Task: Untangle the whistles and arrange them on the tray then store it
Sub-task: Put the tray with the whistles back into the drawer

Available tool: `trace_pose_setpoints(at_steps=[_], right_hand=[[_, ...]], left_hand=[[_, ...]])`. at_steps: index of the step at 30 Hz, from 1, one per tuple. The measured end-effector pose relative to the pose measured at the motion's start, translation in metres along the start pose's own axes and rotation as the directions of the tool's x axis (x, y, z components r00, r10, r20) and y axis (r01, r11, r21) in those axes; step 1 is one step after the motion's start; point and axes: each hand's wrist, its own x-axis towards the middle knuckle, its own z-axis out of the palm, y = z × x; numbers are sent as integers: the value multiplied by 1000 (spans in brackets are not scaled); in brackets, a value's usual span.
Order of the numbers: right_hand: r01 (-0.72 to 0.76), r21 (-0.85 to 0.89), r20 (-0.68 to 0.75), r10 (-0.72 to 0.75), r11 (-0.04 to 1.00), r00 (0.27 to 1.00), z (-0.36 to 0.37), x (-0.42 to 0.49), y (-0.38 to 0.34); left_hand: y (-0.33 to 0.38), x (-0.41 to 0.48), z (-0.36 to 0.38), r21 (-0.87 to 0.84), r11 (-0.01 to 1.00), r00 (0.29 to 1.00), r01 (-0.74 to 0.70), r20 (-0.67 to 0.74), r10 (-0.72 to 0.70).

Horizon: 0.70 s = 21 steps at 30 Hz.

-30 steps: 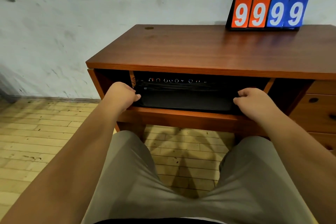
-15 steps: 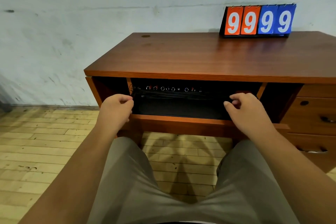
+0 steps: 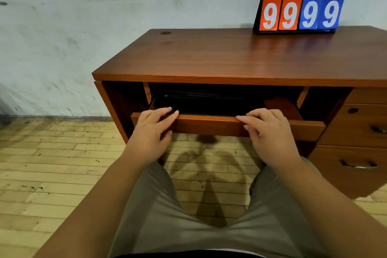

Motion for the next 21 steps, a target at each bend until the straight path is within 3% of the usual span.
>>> trace_pose_setpoints(at_steps=[4,13,21], right_hand=[[7,-109,48,-2,994,999,15,-2,3],[-10,-239,265,75,971,961,29,15,11],[-48,-261,280,123,964,952,45,25,12]], left_hand=[[-3,1,16,173,984,997,-50,71,38],[-4,31,41,196,980,984,35,166,-68],[-10,54,48,220,974,975,44,204,-90]])
